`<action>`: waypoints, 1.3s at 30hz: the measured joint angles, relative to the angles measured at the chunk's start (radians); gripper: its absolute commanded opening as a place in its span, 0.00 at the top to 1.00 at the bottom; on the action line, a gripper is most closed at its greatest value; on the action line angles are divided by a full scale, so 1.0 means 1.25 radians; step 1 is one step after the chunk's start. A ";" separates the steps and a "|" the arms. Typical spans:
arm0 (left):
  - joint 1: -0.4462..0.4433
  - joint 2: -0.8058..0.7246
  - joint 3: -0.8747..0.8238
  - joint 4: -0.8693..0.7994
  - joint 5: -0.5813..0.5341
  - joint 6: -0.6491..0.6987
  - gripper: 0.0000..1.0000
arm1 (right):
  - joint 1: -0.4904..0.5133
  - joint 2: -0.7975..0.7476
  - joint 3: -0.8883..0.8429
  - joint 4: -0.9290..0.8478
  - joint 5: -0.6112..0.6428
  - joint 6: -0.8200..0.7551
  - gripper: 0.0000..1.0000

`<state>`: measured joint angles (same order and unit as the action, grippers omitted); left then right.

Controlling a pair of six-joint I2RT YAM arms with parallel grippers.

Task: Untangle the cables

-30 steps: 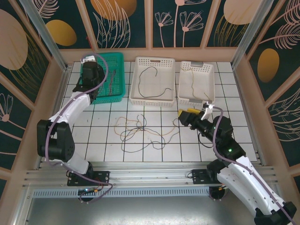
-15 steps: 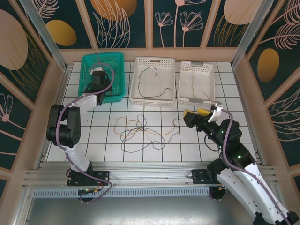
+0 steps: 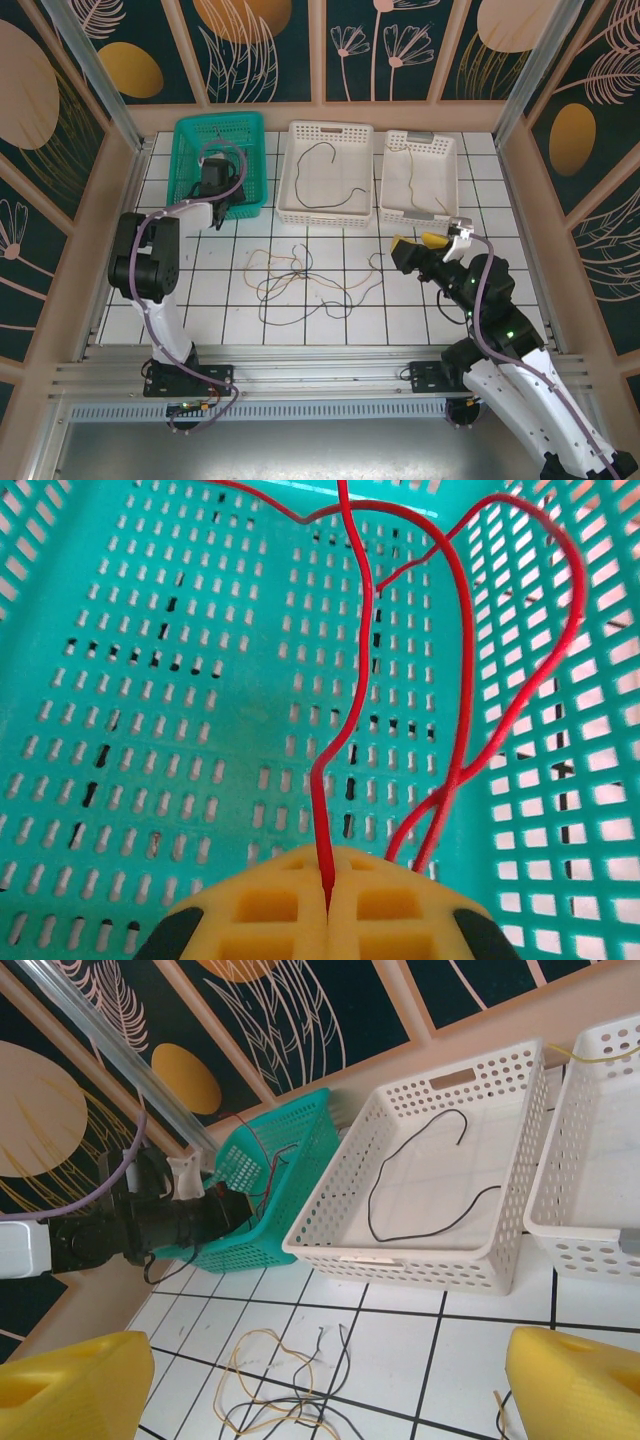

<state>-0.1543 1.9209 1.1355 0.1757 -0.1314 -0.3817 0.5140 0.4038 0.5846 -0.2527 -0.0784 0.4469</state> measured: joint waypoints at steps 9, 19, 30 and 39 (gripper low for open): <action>0.024 0.044 0.046 -0.049 0.057 -0.025 1.00 | -0.001 0.000 -0.003 0.000 0.000 -0.003 0.09; 0.032 0.067 0.102 -0.133 0.123 -0.031 0.96 | -0.015 0.002 -0.009 0.000 -0.008 -0.003 0.09; 0.034 0.068 0.210 -0.211 0.159 -0.035 0.64 | -0.031 0.009 -0.009 0.001 -0.028 -0.003 0.09; 0.035 0.060 0.269 -0.271 0.171 -0.027 0.44 | -0.038 0.011 -0.009 0.001 -0.038 -0.003 0.08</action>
<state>-0.1108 1.9961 1.4712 -0.1631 0.0822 -0.4152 0.4660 0.4179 0.5732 -0.2516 -0.1253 0.4427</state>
